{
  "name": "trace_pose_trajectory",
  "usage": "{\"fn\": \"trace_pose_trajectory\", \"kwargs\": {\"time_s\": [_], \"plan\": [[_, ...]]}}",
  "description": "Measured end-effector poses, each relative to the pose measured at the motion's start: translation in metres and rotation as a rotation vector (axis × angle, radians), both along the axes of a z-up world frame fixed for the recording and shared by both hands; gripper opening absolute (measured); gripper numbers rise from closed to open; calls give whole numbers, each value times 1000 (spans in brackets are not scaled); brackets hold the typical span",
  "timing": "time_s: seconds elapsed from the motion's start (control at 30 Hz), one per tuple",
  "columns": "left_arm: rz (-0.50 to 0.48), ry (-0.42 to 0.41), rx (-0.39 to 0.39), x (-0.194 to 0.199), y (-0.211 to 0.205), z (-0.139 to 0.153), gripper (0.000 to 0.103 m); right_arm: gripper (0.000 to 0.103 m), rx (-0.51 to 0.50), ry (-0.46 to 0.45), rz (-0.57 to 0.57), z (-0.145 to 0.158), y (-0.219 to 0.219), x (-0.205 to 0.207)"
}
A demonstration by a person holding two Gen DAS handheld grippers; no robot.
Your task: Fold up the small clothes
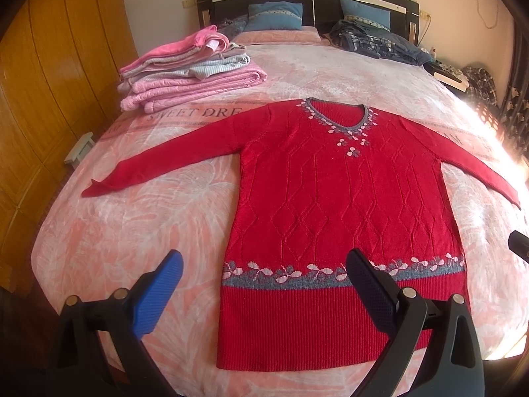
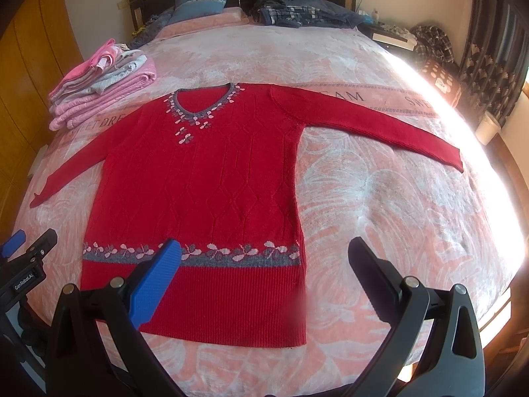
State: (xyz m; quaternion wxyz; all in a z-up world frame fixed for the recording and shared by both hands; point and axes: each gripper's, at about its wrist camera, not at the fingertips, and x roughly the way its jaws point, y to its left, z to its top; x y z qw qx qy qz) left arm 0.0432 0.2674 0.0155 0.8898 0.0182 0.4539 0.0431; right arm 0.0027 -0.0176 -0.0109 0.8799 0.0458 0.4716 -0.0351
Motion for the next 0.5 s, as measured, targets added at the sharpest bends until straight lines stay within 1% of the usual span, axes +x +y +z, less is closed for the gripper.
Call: {"fn": "trace_pose_trajectory", "kwargs": {"time_s": [0.5], "plan": [[-17, -6, 2, -3, -7, 2, 99, 100, 2, 3, -5, -1, -4, -1]]}}
